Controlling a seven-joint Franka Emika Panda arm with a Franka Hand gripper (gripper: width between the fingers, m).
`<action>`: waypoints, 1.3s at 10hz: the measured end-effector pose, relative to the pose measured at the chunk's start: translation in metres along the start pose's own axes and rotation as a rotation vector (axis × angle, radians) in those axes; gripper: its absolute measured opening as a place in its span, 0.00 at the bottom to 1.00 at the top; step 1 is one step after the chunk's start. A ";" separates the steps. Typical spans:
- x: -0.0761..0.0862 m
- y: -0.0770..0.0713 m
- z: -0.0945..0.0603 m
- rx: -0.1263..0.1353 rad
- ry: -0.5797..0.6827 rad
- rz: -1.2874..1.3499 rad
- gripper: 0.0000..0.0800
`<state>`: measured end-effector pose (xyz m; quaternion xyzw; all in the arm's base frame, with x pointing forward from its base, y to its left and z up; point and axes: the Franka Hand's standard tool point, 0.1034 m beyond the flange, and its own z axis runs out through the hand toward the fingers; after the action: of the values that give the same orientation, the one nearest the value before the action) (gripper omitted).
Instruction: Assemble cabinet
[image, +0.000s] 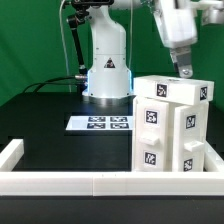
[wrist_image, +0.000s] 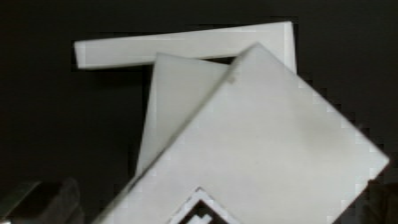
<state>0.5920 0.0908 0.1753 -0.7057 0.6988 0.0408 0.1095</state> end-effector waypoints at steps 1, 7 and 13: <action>-0.002 -0.003 -0.002 0.002 0.005 -0.135 1.00; -0.007 -0.007 -0.004 -0.002 0.013 -0.750 1.00; -0.001 -0.007 -0.002 -0.031 0.065 -1.488 1.00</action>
Offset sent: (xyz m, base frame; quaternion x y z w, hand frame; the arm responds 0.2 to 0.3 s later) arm 0.0095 0.0076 0.0057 -0.0168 0.0091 -0.3222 0.9465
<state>0.5987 0.0917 0.1782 -0.9947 0.0384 -0.0553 0.0775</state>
